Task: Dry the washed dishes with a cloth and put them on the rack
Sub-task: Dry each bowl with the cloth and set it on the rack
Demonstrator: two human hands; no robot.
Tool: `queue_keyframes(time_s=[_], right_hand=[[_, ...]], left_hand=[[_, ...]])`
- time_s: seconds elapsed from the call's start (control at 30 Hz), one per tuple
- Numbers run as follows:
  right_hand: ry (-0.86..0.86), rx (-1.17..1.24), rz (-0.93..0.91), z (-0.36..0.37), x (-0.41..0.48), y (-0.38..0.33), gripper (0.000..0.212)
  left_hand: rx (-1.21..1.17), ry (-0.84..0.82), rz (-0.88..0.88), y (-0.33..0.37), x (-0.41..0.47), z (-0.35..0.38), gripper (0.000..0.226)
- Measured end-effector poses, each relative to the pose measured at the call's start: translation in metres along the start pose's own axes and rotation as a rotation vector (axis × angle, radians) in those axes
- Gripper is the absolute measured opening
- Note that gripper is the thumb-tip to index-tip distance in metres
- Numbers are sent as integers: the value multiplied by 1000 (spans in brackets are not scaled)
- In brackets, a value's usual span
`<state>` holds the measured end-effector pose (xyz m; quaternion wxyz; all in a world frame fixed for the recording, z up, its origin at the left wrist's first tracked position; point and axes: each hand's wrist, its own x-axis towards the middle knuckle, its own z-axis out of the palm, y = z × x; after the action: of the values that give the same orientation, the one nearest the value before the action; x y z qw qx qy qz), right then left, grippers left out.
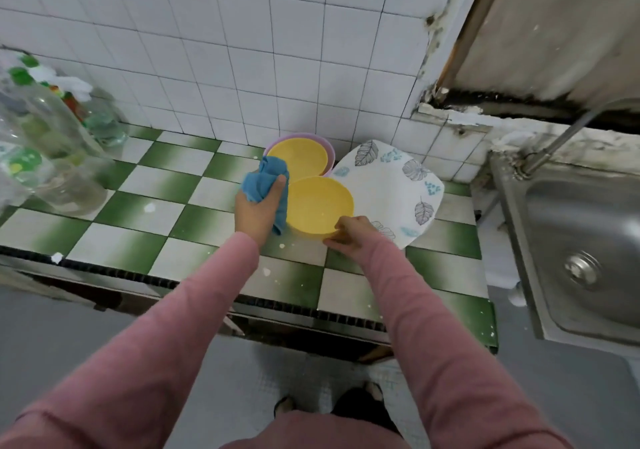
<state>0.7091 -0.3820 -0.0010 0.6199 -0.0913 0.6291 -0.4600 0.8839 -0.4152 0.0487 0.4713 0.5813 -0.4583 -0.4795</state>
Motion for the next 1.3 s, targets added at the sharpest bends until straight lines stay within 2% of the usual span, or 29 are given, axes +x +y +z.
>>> queue_keyframes(time_s=[0.13,0.23,0.3,0.5,0.63,0.7,0.87,1.0,1.17,1.3], right_hand=[[47,52,-42,-30,-12,-27,39],[85,113,-84,-64,-21,-48,16],[122,128,-107,-90,-28,-62,9],[194,221,-140,-165,-59,-98,14],[225,372,-213,-223,-84,-113,44],[265,393,-223,-253,-95,-118,49],[394,426,-264,-319,-125,-119,46],[455,488,-296,-366,-143,-114,35],[610,446,-308,-419,-149,-108,59],[746,348,-322,-436,-166,-110,45]], left_hand=[[-55,-76,37,24,-4,35,30],[-98,-143,20,40,-9,70,33],[-121,-171,23,52,-14,96,30],[-65,-345,43,79,-33,185,38],[-41,-473,61,89,-59,248,36],[-25,-532,85,90,-75,277,30],[11,-676,133,94,-118,346,30],[10,-778,80,92,-148,391,54],[1,-843,40,83,-187,437,49],[29,-869,35,77,-205,462,34]])
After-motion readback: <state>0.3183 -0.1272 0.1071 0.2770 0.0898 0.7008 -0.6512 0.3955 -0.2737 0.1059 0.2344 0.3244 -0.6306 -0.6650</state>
